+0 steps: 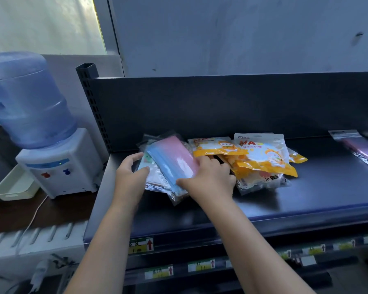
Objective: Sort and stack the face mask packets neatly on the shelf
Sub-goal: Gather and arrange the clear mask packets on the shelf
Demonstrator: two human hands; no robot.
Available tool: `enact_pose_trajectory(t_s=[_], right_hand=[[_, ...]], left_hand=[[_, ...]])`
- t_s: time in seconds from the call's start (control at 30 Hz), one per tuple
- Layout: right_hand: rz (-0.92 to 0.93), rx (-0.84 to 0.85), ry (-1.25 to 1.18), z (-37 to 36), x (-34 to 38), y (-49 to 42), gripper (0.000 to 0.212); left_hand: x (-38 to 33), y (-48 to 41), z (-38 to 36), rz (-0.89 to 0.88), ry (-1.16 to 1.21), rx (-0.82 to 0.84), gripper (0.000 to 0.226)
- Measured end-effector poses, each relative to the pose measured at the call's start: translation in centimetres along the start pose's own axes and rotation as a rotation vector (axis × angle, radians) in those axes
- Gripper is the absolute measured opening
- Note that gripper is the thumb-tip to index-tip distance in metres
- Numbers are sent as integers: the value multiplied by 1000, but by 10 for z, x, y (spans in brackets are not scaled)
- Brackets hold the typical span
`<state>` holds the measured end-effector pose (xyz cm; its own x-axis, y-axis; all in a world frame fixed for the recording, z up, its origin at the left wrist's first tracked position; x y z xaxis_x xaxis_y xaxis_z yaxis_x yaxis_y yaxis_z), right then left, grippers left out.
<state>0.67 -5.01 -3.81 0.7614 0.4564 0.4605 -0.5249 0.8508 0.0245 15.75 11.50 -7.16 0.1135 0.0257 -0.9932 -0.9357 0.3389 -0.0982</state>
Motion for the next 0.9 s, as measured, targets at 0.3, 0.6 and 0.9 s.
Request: enact_pose_trajectory(t_s=[0.3, 0.6, 0.9], right_hand=[[109, 10, -754, 16, 18, 2, 40], [-160, 92, -1180, 18, -14, -17, 31], [-294, -85, -1312, 72, -109, -41, 29]], left_hand=[[1, -16, 28, 1, 115, -58, 55], [-33, -11, 29, -38, 280, -43, 58], [-82, 17, -77, -86, 344, 360, 70]])
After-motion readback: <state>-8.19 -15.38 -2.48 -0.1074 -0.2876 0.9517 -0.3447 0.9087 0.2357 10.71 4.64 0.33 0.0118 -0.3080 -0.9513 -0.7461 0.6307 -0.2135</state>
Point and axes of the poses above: each hand's wrist, its own y-axis away from the middle knuckle, its own z-axis out of the back of the hand, x = y × z, the point moved 8 cm from there along -y, towards the middle knuckle, and after that the axes turned 7 degrees about -z, right-handed, at the moved point
